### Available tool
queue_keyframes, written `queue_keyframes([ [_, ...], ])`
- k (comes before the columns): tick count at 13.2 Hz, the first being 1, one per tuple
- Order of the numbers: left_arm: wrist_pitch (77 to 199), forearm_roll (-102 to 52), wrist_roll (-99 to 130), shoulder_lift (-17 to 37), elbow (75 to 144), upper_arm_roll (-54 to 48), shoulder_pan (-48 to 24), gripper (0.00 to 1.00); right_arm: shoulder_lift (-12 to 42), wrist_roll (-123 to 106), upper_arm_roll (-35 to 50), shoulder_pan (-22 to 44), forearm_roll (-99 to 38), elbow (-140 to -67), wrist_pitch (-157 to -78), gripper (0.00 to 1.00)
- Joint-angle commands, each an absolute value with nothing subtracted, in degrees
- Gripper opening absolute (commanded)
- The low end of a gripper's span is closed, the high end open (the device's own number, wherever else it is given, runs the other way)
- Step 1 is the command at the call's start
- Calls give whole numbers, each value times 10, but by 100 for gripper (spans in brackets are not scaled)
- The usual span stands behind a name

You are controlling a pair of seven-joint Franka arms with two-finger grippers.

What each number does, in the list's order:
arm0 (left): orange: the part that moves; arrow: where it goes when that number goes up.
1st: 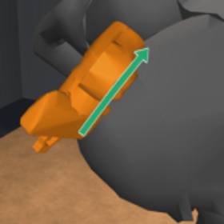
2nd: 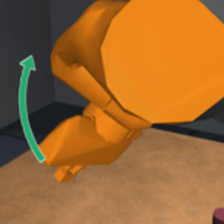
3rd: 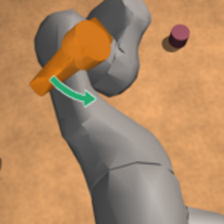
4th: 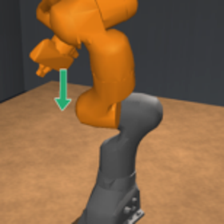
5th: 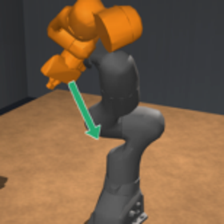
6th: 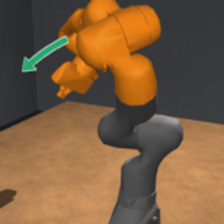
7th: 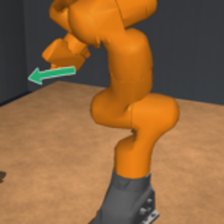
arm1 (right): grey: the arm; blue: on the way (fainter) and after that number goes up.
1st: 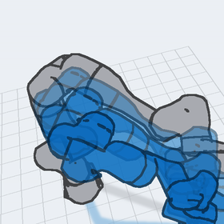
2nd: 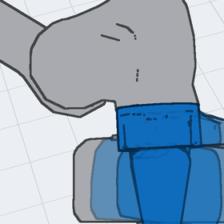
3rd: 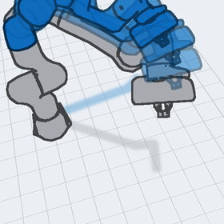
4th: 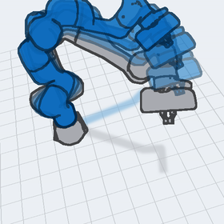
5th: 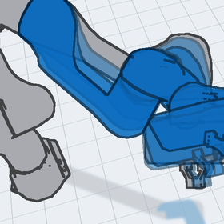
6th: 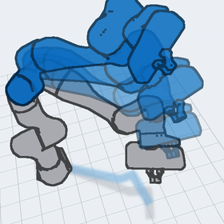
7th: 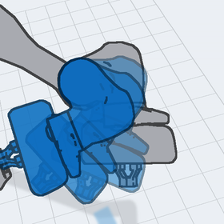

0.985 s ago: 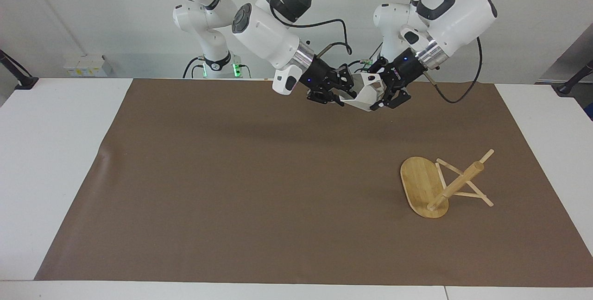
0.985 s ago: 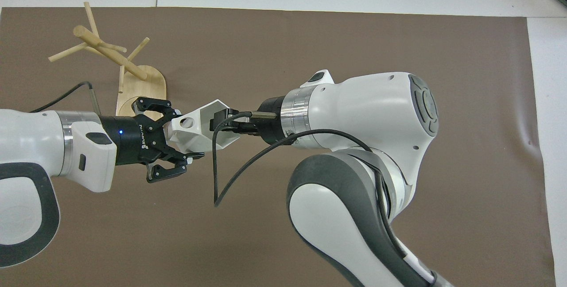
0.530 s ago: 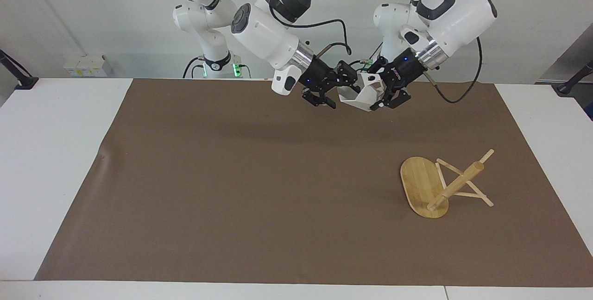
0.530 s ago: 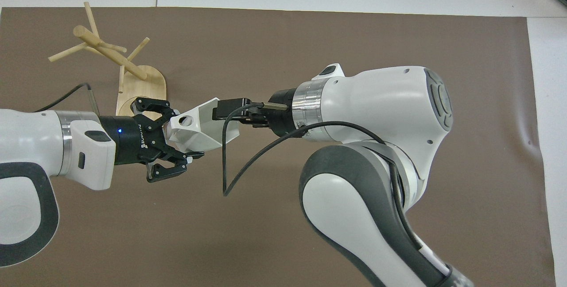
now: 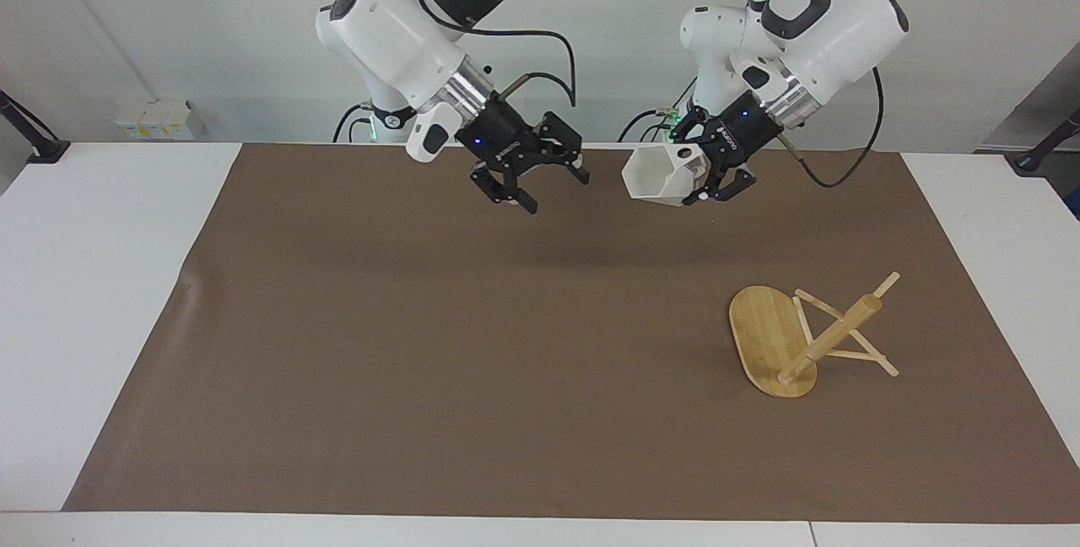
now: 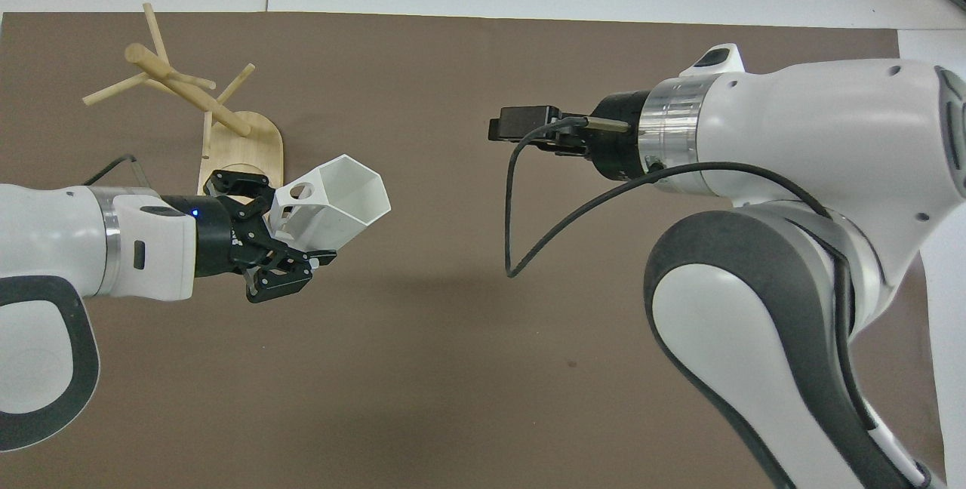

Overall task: Hang cup on rack
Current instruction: 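Open the right gripper and withdraw it while the left gripper lifts the cup, then move the cup with the left gripper onto a rack peg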

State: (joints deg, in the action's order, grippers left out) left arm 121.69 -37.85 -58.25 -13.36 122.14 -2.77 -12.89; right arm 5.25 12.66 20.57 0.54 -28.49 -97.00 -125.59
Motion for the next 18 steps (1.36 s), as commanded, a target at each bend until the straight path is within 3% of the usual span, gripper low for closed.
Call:
queue_keyframes([
  [1, 1251, -314, -497, -133, 1231, -29, -127, 0, 40, 128, 210, -41, -220, -976, -1210, 100],
  [5, 1307, -168, -308, -120, 1226, -31, -135, 0, 38, 127, 209, -100, -69, -976, -1146, 100],
  [9, 1368, -154, -260, -72, 1227, -32, -137, 0, 38, 98, 205, -163, -1, -976, -1131, 100],
  [13, 1404, -155, -240, -19, 1191, -31, -129, 0, 33, 46, 171, -171, 35, -975, -1121, 100],
  [18, 1401, -156, -180, 7, 1160, -28, -113, 0, 17, 44, 132, -171, 38, -974, -1087, 100],
])
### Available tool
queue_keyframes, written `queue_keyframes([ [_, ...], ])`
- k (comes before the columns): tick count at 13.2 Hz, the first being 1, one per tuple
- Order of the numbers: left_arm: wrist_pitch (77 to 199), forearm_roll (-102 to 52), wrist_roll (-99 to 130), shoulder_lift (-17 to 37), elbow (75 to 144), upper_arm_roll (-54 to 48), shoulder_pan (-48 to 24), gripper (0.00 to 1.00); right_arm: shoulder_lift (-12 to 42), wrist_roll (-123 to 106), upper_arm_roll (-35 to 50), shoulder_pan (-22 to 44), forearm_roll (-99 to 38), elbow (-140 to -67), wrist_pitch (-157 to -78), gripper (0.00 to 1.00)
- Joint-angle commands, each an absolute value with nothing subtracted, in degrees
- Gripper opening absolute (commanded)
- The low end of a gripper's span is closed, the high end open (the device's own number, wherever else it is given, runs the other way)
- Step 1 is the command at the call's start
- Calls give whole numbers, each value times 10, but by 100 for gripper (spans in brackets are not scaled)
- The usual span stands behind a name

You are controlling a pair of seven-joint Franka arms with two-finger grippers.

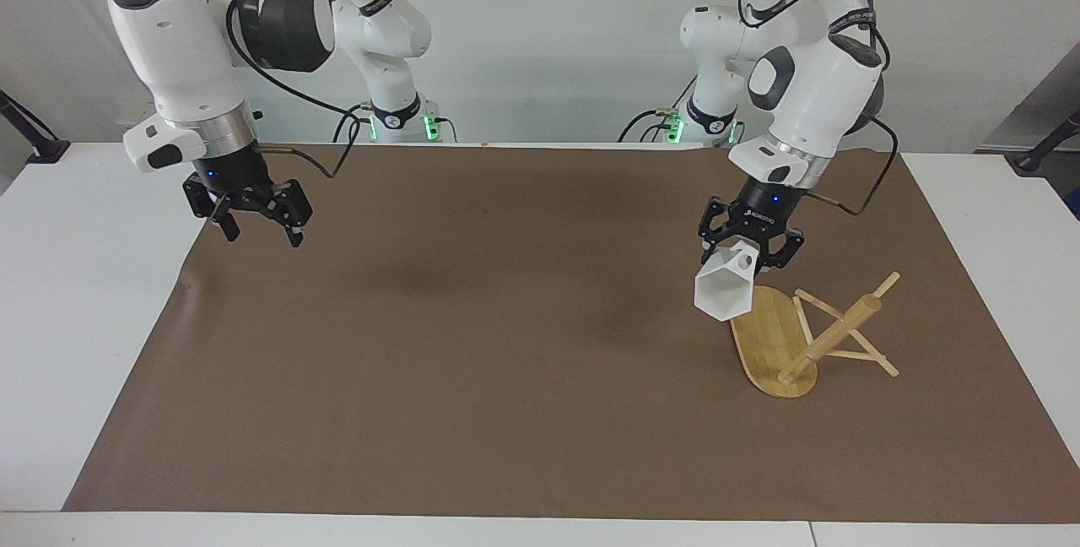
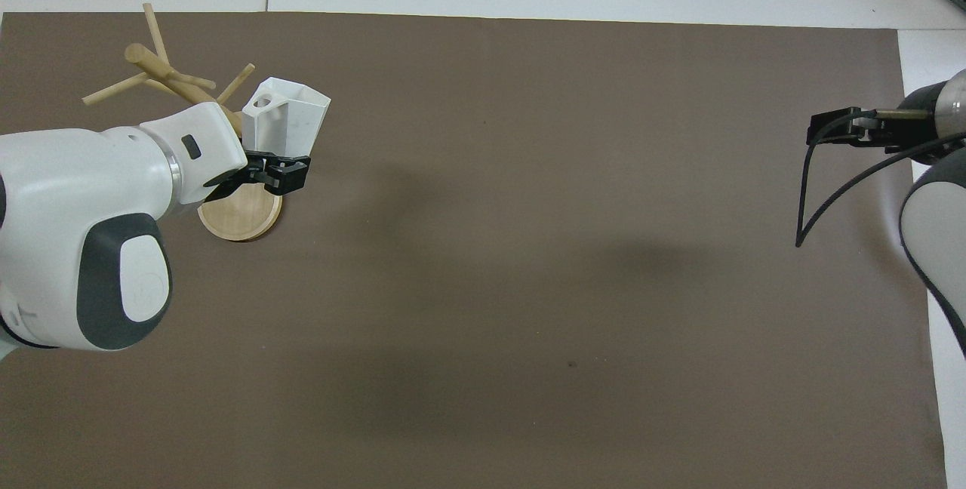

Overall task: Hang cup on rack
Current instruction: 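Move the cup with the left gripper onto a rack peg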

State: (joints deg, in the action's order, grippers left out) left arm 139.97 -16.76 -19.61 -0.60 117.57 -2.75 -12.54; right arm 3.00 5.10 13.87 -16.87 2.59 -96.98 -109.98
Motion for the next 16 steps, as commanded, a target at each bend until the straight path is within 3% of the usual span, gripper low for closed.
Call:
queue_keyframes([
  [1, 1402, -156, -180, 8, 1160, -28, -104, 0, 16, 44, 131, -171, 38, -972, -1082, 100],
  [6, 1403, -163, -146, 19, 1158, -29, -84, 0, 3, 38, 37, -79, 38, -966, -1042, 100],
  [16, 1394, -240, -138, 39, 1140, -29, -62, 0, -8, -72, -30, -42, 37, -947, -1001, 100],
])
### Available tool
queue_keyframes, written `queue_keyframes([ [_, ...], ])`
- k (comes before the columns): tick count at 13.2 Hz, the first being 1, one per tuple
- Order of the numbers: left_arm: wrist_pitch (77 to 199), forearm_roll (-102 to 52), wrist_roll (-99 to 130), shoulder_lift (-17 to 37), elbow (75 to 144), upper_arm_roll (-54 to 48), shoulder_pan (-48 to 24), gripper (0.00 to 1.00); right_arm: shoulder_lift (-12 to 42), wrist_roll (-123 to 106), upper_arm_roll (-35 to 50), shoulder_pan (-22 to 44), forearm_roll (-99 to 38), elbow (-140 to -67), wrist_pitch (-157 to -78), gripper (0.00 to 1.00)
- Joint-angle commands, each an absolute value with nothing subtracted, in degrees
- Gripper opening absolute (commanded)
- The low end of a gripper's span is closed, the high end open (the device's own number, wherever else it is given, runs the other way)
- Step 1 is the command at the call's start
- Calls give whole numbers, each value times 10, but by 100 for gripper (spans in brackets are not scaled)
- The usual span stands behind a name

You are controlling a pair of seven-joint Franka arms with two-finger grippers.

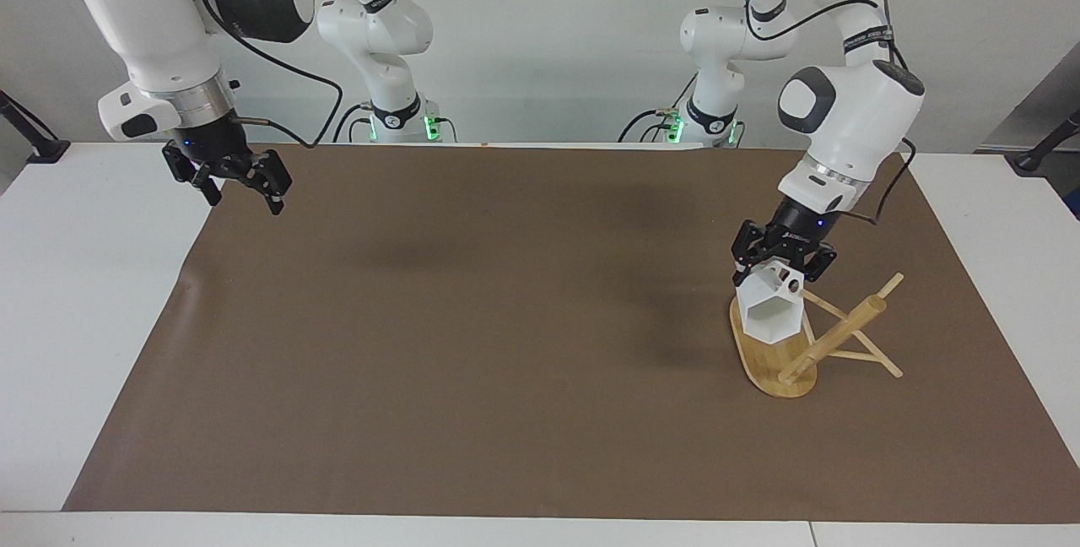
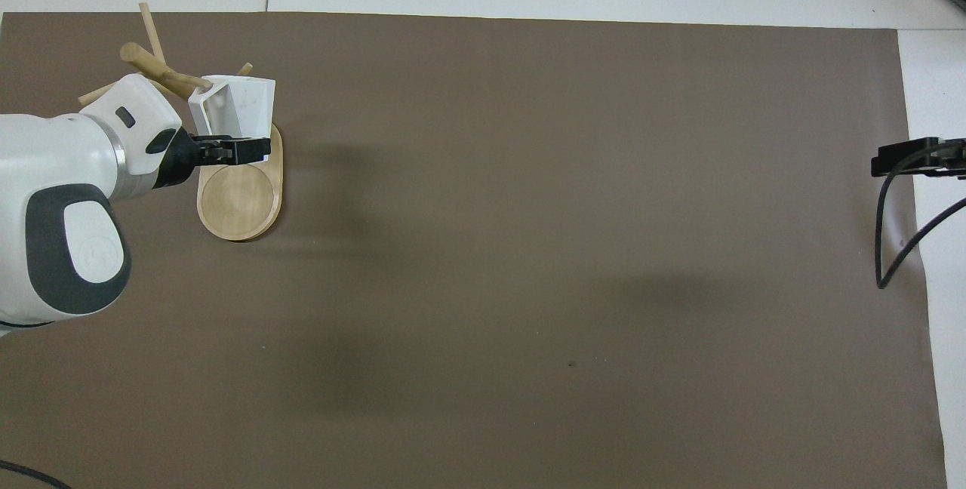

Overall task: Hang cup on rack
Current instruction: 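Move the cup with the left gripper onto a rack peg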

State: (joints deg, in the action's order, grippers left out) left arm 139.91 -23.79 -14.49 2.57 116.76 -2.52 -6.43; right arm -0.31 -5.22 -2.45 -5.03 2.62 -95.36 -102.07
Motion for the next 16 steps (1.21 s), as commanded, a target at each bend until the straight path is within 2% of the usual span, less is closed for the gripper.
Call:
queue_keyframes([
  [1, 1387, -240, -138, 44, 1128, -29, -66, 0, -14, -72, -28, -41, 36, -947, -992, 100],
  [8, 1384, -236, -139, 47, 1109, -32, -76, 0, -22, -69, -25, -47, 24, -954, -991, 100],
  [11, 1385, -237, -137, 48, 1114, -31, -75, 0, -24, -51, -26, -47, -30, -954, -995, 100],
  [16, 1389, -243, -120, 54, 1118, -31, -64, 0, -25, -34, -25, -43, -34, -956, -996, 100],
])
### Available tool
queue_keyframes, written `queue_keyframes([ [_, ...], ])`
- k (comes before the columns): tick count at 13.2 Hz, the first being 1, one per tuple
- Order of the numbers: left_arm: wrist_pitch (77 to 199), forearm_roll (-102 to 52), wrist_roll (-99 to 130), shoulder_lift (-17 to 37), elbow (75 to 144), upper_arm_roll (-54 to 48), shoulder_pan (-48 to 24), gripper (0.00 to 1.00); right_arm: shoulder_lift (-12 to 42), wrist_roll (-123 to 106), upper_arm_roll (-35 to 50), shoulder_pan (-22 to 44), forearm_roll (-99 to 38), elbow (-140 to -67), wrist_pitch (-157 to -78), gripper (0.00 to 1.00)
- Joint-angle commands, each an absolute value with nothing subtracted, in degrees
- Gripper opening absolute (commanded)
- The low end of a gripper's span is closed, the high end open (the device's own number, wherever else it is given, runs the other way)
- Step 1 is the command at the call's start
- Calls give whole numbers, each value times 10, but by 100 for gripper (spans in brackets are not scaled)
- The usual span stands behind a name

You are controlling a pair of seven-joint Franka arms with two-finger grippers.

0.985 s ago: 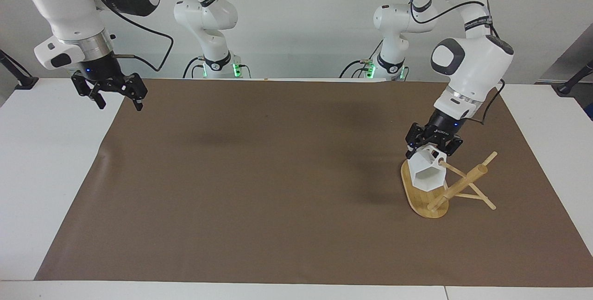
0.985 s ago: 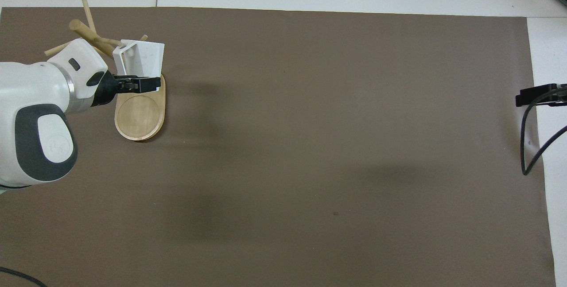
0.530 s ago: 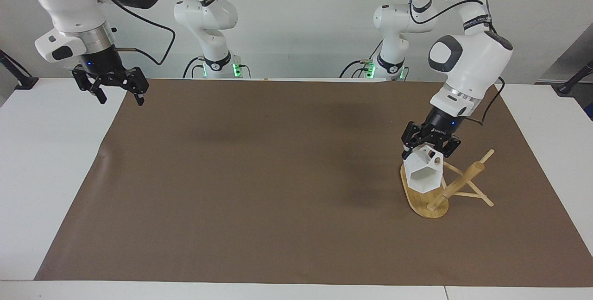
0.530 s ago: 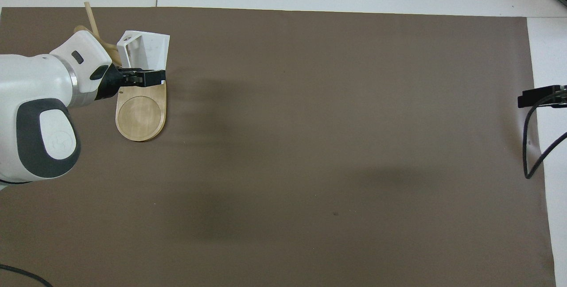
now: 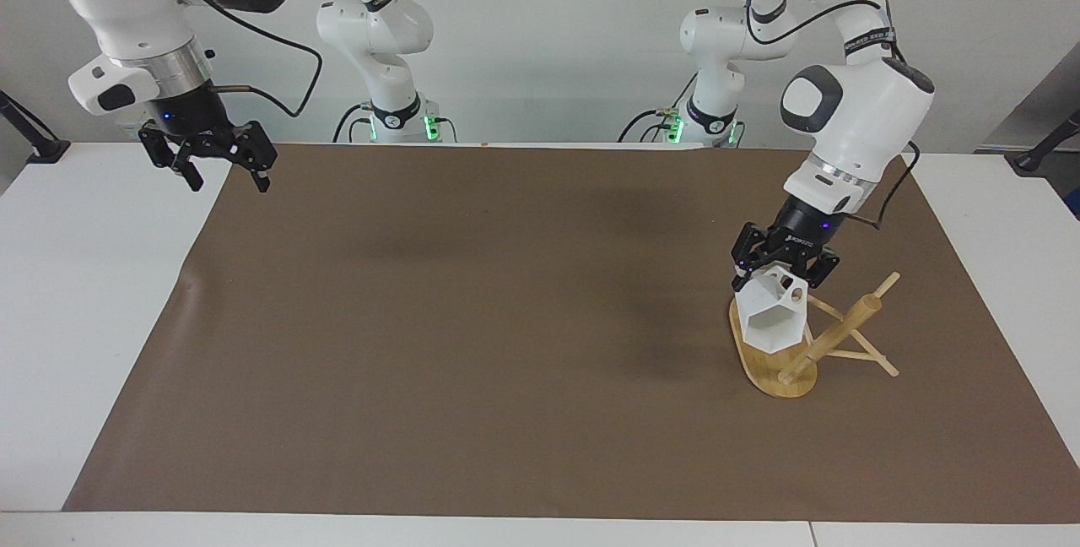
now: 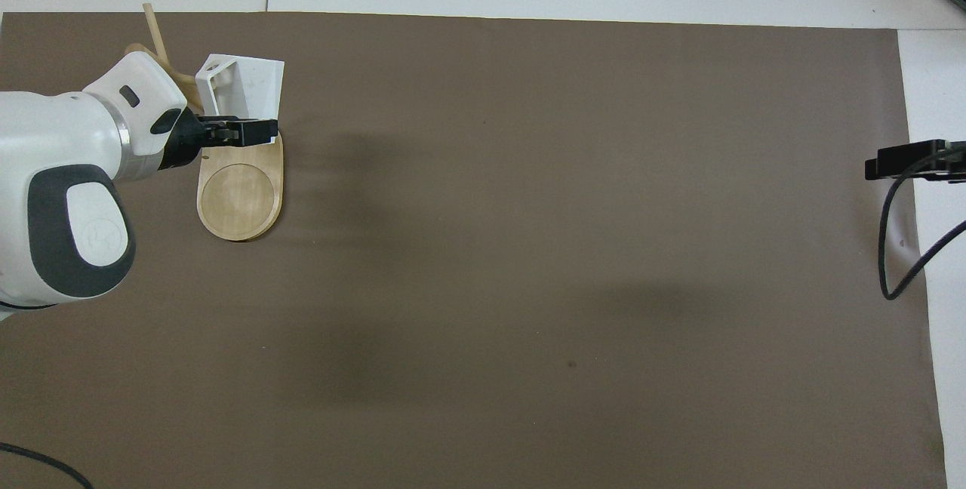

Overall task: Hang cup on rack
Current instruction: 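Move the cup with the left gripper onto a rack peg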

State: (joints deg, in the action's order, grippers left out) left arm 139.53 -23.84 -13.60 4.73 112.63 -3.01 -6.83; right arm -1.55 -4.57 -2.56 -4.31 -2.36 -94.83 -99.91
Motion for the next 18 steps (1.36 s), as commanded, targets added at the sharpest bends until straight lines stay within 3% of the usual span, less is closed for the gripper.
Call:
queue_keyframes([
  [1, 1389, -243, -112, 54, 1117, -31, -64, 0, -25, -34, -25, -43, -34, -956, -994, 100],
  [18, 1370, -359, -69, 98, 1090, -33, -13, 0, -25, -35, -25, -47, -34, -956, -991, 100],
])
